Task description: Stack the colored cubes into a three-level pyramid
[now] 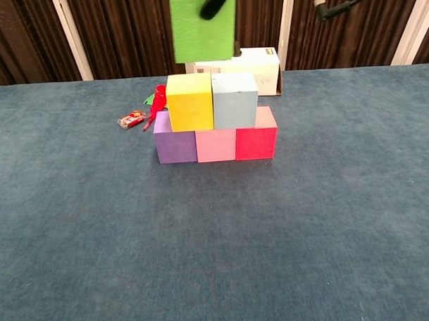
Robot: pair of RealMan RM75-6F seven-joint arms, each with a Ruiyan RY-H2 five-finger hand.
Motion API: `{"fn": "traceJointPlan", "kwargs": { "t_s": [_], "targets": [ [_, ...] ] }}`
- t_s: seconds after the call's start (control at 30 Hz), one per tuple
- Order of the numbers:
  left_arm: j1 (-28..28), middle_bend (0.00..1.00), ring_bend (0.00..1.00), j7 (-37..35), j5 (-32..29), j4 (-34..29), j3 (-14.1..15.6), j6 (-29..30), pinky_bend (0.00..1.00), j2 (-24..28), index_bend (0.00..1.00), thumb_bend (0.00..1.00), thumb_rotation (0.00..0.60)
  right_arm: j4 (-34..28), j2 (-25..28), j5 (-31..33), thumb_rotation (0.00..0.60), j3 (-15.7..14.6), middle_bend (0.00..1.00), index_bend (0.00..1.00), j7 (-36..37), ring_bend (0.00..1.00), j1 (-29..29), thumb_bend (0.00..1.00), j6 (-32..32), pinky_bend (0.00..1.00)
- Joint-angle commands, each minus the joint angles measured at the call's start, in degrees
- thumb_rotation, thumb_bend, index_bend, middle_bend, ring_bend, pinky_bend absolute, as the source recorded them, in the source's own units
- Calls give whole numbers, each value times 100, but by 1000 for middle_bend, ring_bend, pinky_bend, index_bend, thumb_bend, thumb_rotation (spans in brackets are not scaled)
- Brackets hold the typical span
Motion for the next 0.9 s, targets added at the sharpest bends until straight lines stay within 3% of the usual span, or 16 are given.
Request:
{"fn": "traceJointPlan", "kwargs": {
  "t_s": [0.03, 0.27, 0.53, 0.9],
  "targets": [
    [-21, 10, 0, 29, 4, 25, 2, -36, 0, -12, 118, 358, 600, 547, -472, 540, 600, -163, 425, 412, -176, 200, 481, 261, -14, 0],
    [-23, 10, 0, -28, 10, 83, -23, -54, 0, -10, 118, 359, 600, 1026, -913, 642, 600, -352, 425, 412, -359, 201, 750, 261, 230, 0],
    [-3, 10, 0, -48, -20, 77, -80, -8, 0, -13, 118, 359, 600, 1171, -1056, 723, 600, -567, 425, 412, -520, 201, 710, 261, 576, 0],
    [29, 10, 0, -3, -17, 4, -86, 28, 0, -17, 117, 359, 600, 1072, -1060, 726, 600, -536, 425, 412, -598, 201, 578, 261, 631, 0]
  ]
}}
